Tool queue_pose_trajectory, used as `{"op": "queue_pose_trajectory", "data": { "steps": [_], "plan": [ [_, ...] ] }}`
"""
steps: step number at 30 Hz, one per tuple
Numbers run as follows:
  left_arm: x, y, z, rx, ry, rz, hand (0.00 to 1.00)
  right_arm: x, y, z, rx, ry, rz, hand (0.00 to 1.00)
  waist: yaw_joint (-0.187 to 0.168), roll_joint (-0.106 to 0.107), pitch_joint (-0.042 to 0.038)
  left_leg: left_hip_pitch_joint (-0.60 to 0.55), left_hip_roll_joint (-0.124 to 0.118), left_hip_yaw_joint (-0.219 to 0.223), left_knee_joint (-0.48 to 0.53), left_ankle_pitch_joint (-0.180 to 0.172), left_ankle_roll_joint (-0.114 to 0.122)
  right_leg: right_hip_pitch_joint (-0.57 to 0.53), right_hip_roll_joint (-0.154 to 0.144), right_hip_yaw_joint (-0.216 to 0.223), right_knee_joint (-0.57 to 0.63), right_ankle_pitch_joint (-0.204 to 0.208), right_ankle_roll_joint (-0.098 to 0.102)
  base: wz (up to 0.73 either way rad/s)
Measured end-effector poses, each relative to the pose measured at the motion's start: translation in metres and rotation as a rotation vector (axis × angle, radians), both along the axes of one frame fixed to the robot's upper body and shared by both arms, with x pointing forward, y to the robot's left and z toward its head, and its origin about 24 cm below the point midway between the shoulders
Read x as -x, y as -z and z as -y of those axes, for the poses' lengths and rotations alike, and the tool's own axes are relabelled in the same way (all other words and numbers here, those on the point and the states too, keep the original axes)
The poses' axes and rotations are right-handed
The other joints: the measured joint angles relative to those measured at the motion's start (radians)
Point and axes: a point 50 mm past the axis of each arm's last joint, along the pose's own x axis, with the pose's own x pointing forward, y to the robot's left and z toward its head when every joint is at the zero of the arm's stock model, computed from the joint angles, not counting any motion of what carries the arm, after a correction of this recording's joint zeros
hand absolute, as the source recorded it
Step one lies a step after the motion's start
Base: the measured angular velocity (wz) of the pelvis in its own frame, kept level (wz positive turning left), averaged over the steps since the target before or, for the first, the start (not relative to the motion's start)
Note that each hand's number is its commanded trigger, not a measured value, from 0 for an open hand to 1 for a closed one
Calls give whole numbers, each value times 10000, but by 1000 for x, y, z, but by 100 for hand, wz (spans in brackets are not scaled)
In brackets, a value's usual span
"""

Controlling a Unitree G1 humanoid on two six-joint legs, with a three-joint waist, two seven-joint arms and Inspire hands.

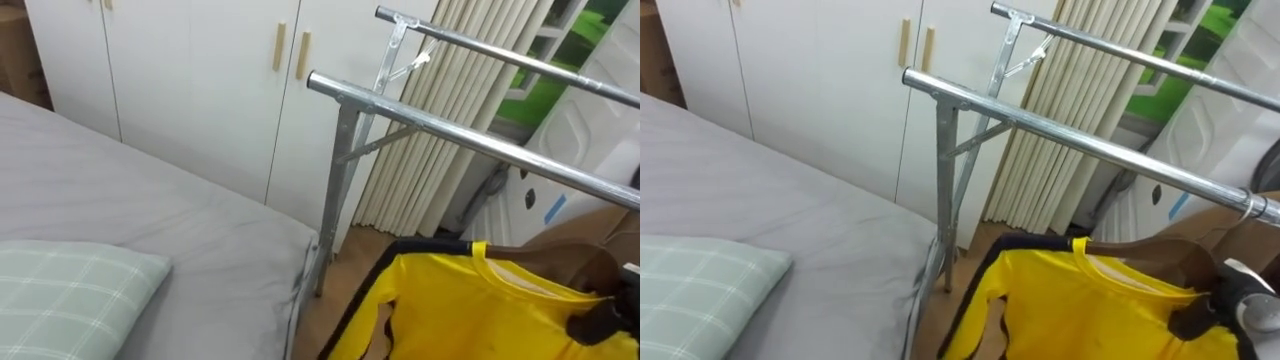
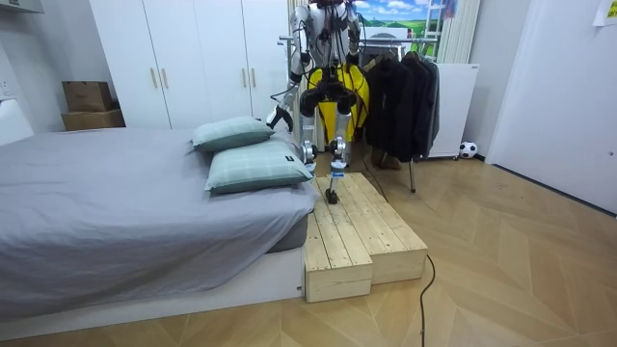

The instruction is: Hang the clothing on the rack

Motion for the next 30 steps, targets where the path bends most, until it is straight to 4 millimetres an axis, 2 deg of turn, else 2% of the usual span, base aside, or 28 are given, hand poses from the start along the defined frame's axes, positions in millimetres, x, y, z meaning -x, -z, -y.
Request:
{"op": "queue_pose_trajectory", "data": {
  "steps": [2, 9, 24, 30],
  "plan": [
    [0, 0, 0, 28, -17, 0, 0, 1, 2, -1, -1, -45, -17, 0, -1, 40, 27, 6, 0, 16, 1, 0, 1, -19, 1, -1, -12, -3, 5, 0],
    [0, 1, 0, 81, -147, 30, 0, 4, 4, 0, 120, 201, 198, 0, -56, 46, 24, -15, 12, 16, -2, 0, 0, 18, 1, -69, -9, 0, -1, 0],
    [-2, 2, 3, 180, -8, -89, 0, 7, 6, 2, 389, 389, 286, 0, -46, 159, -46, -174, 17, 41, 220, -4, -1, -41, -22, -56, 73, -8, -18, 0],
    [-2, 3, 3, 201, -2, -87, 0, 4, 3, 1, 399, 348, 501, 0, -22, 249, -54, -219, 54, 347, 299, -4, -1, -169, -25, 63, 214, 10, -54, -6]
  ]
}}
